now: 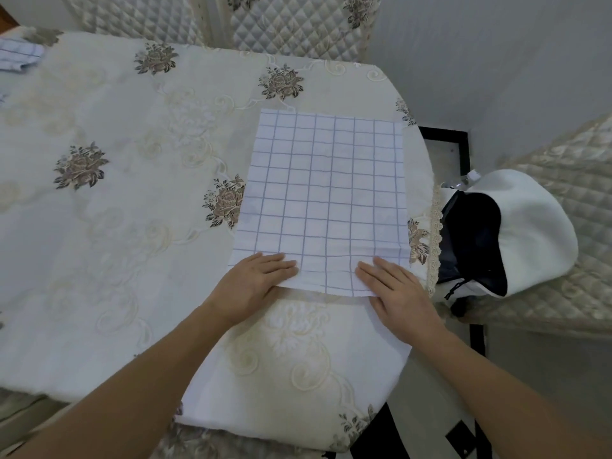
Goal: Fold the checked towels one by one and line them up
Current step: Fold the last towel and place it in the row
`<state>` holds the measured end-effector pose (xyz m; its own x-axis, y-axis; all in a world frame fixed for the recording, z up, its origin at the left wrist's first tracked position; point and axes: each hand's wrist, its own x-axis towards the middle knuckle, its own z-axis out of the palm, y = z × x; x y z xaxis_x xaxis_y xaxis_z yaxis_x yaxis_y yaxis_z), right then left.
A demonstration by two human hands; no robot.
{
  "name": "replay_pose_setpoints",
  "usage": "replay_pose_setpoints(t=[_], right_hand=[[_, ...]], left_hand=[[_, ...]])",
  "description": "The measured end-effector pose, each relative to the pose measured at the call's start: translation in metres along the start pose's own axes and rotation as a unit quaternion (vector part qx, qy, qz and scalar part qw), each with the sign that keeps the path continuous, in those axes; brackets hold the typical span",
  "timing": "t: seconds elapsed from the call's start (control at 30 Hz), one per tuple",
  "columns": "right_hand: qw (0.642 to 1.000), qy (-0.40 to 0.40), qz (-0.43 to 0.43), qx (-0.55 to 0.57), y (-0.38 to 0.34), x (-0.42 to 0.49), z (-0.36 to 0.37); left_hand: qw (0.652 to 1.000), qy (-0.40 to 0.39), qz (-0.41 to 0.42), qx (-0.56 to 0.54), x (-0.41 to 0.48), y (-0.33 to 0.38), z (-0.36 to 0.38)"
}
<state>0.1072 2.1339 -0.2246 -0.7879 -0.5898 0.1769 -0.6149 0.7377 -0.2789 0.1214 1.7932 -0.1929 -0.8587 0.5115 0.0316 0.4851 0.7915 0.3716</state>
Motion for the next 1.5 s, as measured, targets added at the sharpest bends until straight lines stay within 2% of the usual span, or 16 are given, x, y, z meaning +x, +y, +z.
replay_pose_setpoints(t=[0.13,0.37,0.53,0.77,0.93,1.03,1.13,1.27,1.37,1.5], right_hand=[[0.998,-0.017,-0.013,0.057,-0.005,-0.014,-0.008],[0.995,-0.046,0.0,0.094,-0.03,-0.053,-0.022],[0.984,-0.086,0.032,0.152,-0.047,-0.072,-0.028],[0.957,-0.128,0.114,0.233,-0.077,-0.1,-0.049],[0.941,-0.158,0.113,0.278,-0.088,-0.107,-0.074],[0.937,-0.151,0.112,0.293,-0.083,-0.092,-0.084],[0.937,-0.152,0.115,0.292,-0.067,-0.058,-0.086],[0.947,-0.128,0.109,0.272,-0.039,0.003,-0.069],[0.958,-0.115,0.093,0.245,-0.02,0.05,-0.05],[0.967,-0.118,0.078,0.211,0.004,0.098,-0.024]], left_hand=[[1.0,0.003,-0.006,-0.027,-0.032,0.013,-0.005],[0.995,-0.012,-0.054,-0.086,-0.091,0.04,-0.013],[0.974,-0.059,-0.14,-0.167,-0.126,0.052,-0.02],[0.956,-0.066,-0.191,-0.211,-0.171,0.083,-0.027],[0.93,-0.105,-0.225,-0.273,-0.187,0.106,-0.046],[0.908,-0.1,-0.254,-0.318,-0.18,0.101,-0.058],[0.894,-0.059,-0.305,-0.323,-0.157,0.077,-0.066],[0.891,0.007,-0.344,-0.297,-0.107,0.032,-0.07],[0.896,0.007,-0.364,-0.256,-0.071,0.002,-0.066],[0.895,0.056,-0.397,-0.197,-0.043,-0.026,-0.054]])
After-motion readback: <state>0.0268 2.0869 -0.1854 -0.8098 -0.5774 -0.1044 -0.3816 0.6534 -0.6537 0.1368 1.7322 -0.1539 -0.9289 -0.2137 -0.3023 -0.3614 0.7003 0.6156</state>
